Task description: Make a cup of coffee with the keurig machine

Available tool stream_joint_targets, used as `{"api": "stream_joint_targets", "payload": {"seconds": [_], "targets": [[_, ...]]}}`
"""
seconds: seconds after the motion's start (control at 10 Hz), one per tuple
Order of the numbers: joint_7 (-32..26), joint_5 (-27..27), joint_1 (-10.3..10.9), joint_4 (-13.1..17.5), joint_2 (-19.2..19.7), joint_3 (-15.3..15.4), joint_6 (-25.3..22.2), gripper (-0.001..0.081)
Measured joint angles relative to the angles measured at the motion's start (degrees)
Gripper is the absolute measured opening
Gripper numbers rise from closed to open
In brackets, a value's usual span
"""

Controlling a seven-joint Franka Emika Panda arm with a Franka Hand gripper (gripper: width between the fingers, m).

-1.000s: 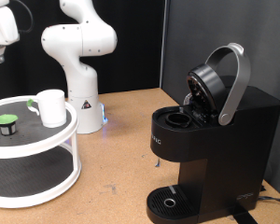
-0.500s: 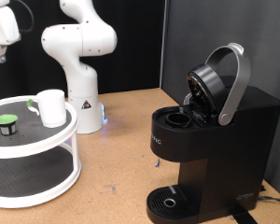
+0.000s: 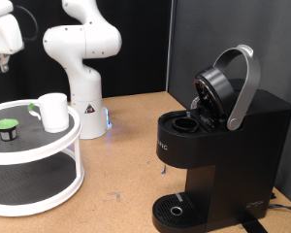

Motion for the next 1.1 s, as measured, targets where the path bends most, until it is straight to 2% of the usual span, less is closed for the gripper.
{"api": "stream_joint_targets", "payload": {"seconds": [0.2, 0.7, 1.1], "targets": [[3.00, -1.23, -0.01, -2.20, 0.33, 0.64, 3.67, 0.0805], [4.89, -1.44, -0.03, -7.76, 0.51, 0.69, 11.37, 0.0805], [6.56, -4.64, -0.86, -10.86, 0.57, 0.65, 13.86, 0.0805]]}}
